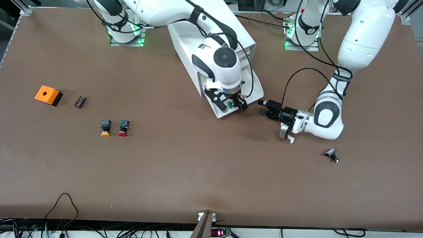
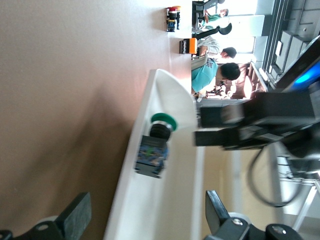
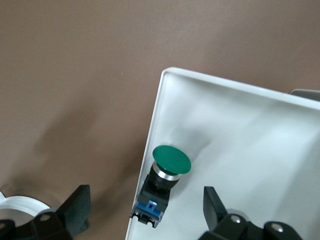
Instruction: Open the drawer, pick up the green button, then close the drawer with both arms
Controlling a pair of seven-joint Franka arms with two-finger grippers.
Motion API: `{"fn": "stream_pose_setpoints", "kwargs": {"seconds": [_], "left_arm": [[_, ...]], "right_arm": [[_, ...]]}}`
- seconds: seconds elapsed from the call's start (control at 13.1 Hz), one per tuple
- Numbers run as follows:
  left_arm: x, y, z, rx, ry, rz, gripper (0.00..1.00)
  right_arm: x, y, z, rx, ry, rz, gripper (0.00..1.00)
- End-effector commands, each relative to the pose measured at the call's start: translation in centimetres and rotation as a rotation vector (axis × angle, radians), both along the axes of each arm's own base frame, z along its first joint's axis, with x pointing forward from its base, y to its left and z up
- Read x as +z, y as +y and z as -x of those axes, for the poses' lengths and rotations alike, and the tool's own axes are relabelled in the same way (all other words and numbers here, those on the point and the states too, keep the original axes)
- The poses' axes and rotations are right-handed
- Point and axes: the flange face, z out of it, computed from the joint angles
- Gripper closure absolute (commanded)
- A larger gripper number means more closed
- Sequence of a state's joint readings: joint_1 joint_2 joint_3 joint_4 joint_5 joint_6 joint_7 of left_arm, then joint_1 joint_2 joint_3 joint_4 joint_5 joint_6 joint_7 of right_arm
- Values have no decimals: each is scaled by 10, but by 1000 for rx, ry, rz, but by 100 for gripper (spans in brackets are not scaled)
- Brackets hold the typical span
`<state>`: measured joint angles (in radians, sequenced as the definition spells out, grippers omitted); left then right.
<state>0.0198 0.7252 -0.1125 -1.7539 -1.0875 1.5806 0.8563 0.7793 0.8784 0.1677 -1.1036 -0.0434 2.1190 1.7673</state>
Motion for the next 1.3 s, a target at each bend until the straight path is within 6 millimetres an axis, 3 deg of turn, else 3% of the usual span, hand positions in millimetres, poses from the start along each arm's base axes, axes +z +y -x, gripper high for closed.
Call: {"fn": "stream_pose_setpoints", "kwargs": {"seconds": [0.0,0.15,0.38,0.46,0.54,0.69,0.77,0.84,1.0,1.22], "left_arm": [[56,11,-20,-43,97,-137,0],[93,13,-24,-59,199,-266,0],[124,16,-33,-48,260,-357,0],[134,17,-38,-30,285,-399,0],[148,18,-43,-19,291,-464,0],[173,15,-51,-15,315,-583,0],[187,15,-57,7,315,-649,0],[201,13,-60,22,329,-709,0],[226,-13,-61,31,325,-869,0],[247,-51,-53,17,219,-1156,0]], "right_arm": [[-8,12,2,-28,-28,-19,1],[-21,19,10,-27,-21,-18,1],[-40,24,14,-30,-21,-29,4],[-40,25,15,-26,-22,-30,11],[-40,24,15,-13,-23,-25,28],[-37,24,16,-6,-19,-21,73],[-34,24,17,-3,-10,-15,89],[-32,23,18,4,3,-5,98],[-30,20,17,29,16,17,100],[-14,8,2,63,-4,11,100]]}}
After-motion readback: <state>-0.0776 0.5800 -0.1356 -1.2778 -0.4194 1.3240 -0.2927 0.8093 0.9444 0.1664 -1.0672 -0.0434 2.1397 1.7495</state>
